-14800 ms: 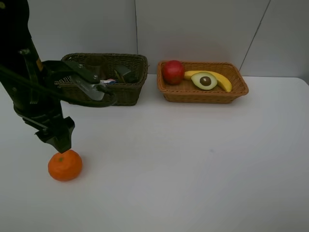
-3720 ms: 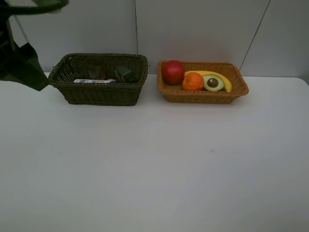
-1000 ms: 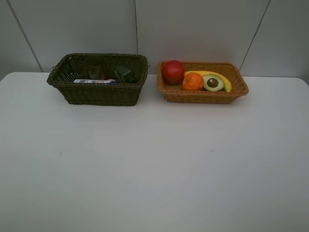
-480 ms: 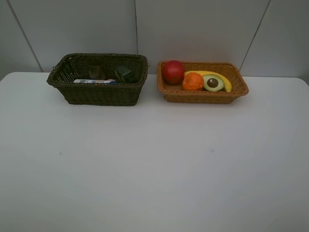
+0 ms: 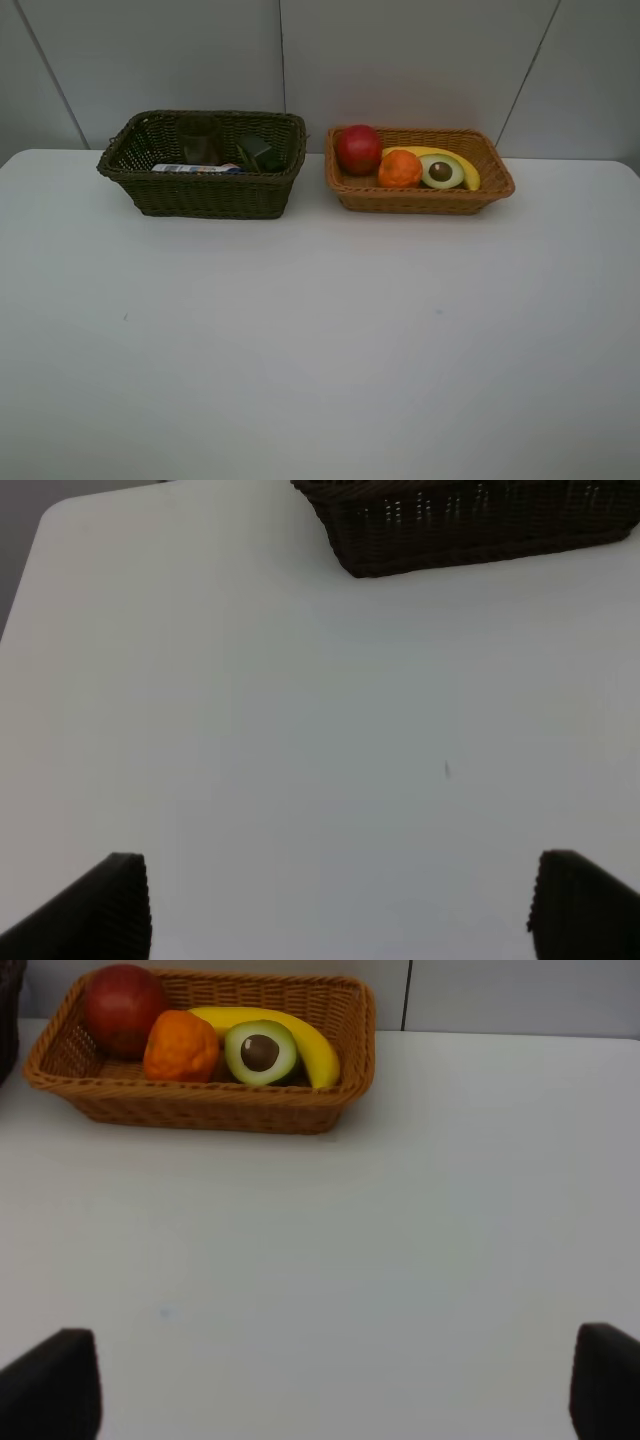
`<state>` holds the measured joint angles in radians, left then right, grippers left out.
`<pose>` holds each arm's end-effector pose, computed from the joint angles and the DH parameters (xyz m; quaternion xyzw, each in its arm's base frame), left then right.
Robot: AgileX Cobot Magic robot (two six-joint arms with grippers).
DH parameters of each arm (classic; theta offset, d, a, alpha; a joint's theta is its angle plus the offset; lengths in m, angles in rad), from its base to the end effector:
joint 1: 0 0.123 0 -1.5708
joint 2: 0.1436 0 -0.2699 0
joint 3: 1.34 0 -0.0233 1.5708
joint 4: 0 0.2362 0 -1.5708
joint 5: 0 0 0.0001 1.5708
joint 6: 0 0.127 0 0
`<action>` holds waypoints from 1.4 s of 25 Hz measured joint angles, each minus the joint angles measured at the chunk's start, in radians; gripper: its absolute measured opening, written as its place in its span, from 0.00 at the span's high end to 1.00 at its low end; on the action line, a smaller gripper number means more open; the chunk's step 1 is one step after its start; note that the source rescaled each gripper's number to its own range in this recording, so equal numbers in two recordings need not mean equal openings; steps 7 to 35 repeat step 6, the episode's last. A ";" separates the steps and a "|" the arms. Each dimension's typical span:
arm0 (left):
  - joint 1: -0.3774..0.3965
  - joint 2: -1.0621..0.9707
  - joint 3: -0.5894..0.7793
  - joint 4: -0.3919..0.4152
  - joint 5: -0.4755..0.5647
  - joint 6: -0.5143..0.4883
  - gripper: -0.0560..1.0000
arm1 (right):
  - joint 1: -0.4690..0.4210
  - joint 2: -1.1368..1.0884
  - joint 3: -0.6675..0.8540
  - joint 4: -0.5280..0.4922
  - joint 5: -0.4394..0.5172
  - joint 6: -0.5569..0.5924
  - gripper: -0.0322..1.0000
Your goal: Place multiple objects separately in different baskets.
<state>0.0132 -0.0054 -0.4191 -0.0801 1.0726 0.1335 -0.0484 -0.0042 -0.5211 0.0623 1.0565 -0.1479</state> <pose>0.0346 -0.0085 0.2288 0.0528 0.8729 -0.0045 0.4850 0.0274 0.0056 0.2609 -0.0435 0.8439 -0.0214 0.5343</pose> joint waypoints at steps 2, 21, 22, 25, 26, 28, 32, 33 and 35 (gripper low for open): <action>0.000 0.000 0.000 0.000 0.000 0.000 0.00 | 0.000 0.000 0.000 0.000 0.000 0.000 0.01; 0.000 0.000 0.000 0.000 0.000 0.000 0.00 | 0.000 0.000 0.000 0.000 0.000 0.000 0.01; 0.000 0.000 0.000 0.000 0.000 0.000 0.00 | 0.000 0.000 0.000 0.000 0.000 0.000 0.01; 0.000 0.000 0.000 0.000 0.000 0.000 0.00 | 0.000 0.000 0.000 0.000 0.000 0.000 0.01; 0.000 0.000 0.000 0.000 0.000 0.000 0.00 | 0.000 0.000 0.000 0.000 0.000 0.000 0.01; 0.000 0.000 0.000 0.000 0.000 0.000 0.00 | 0.000 0.000 0.000 0.000 0.000 0.000 0.01; 0.000 0.000 0.000 0.000 0.000 0.000 0.00 | 0.000 0.000 0.000 0.000 0.000 0.000 0.01; 0.000 0.000 0.000 0.000 0.000 0.000 0.00 | 0.000 0.000 0.000 0.000 0.000 0.000 0.01; 0.000 0.000 0.000 0.000 0.000 0.000 0.00 | 0.000 0.000 0.000 0.000 0.000 0.000 0.01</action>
